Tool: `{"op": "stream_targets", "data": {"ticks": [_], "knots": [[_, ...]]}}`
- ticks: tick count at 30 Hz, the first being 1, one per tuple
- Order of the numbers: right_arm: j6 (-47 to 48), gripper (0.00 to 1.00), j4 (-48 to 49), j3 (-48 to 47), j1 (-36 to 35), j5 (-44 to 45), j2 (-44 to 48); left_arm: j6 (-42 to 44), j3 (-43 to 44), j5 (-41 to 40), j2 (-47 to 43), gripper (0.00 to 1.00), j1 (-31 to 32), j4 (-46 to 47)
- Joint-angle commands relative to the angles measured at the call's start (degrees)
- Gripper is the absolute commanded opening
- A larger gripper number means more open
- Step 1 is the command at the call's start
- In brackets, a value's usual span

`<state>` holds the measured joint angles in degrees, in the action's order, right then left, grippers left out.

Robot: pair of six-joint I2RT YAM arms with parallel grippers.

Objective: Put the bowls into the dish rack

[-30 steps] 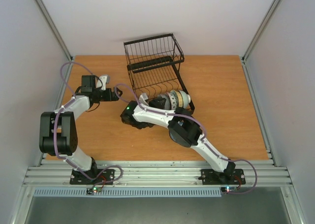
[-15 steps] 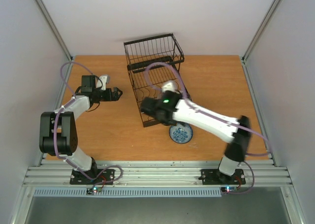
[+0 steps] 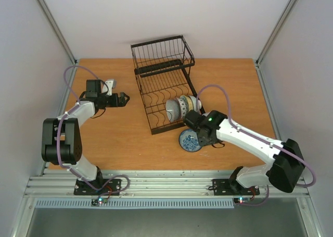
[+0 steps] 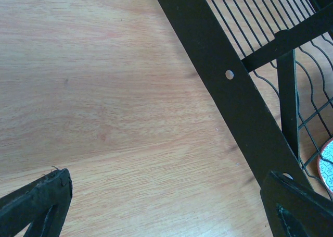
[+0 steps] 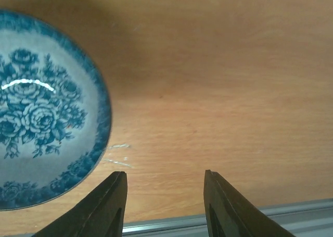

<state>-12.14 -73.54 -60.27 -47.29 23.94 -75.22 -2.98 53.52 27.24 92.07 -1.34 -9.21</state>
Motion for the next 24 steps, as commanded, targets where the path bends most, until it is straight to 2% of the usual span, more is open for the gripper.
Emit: {"op": "stream_targets", "data": {"ticks": [1,9,19,21,24], "knots": [[-0.9,0.42,10.3,4.2,0.0,-8.3,-1.3,0.2,0.6,0.7,0.0,0.99,0.2,1.9],[0.3,0.39,19.6,8.5,2.5,-11.2,-4.8,0.3,0.5,0.6,-0.1,0.99,0.2,1.7],[-0.2,0.36,22.7,11.9,4.1,-11.1,-6.0,0.6,0.5,0.4,0.1,0.99,0.2,1.7],[-0.4,0.33,23.4,12.5,4.2,-11.4,-6.3,0.6,0.5,0.4,0.2,0.99,0.2,1.7],[-0.7,0.23,24.1,13.0,4.2,-11.5,-6.8,0.6,0.6,0.2,0.2,0.99,0.2,1.7]]}}
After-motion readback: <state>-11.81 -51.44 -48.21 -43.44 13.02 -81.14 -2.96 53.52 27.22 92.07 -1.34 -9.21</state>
